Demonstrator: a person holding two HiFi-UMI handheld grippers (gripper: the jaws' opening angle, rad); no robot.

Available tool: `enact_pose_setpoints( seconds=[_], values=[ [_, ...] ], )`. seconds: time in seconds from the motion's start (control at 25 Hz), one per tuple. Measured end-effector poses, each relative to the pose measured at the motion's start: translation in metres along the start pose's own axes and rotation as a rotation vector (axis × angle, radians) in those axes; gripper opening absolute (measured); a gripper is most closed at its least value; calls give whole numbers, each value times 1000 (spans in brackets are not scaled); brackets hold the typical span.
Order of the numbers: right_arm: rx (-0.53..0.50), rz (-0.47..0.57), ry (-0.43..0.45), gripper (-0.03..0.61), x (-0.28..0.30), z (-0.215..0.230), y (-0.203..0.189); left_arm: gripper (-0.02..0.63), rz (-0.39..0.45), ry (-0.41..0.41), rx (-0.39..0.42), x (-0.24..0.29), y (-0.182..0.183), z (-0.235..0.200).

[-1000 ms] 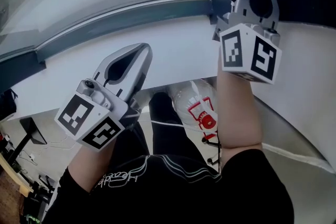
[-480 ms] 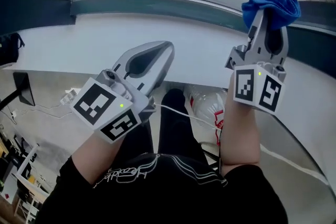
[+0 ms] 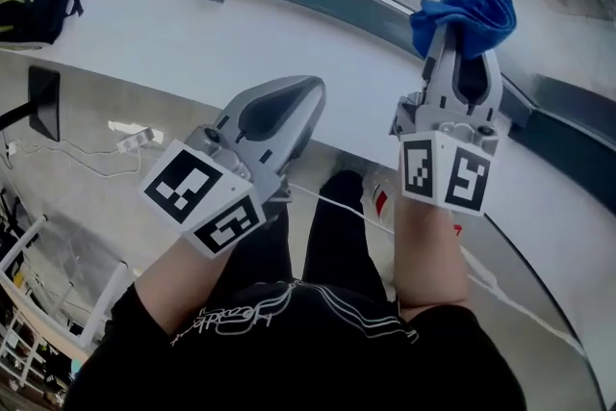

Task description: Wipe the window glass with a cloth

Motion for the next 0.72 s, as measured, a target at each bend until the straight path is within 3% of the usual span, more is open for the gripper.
enact_pose_setpoints(
  seconds=[0.4, 0.72],
  values=[
    [38, -7, 196, 64, 73, -172, -41, 6, 63, 122, -15, -88, 52, -108],
    [52, -3, 244, 64, 123, -240, -73, 6, 93, 204, -51, -132, 62, -161]
  ],
)
Point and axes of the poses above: the fingertips, and each gripper's own axes: x forward along the fingers, z to its right, y out of its top, the point moved 6 cm from there along -x, backward along the fingers, and after that the axes turned 13 degrees about z, right-handed, at the moved point
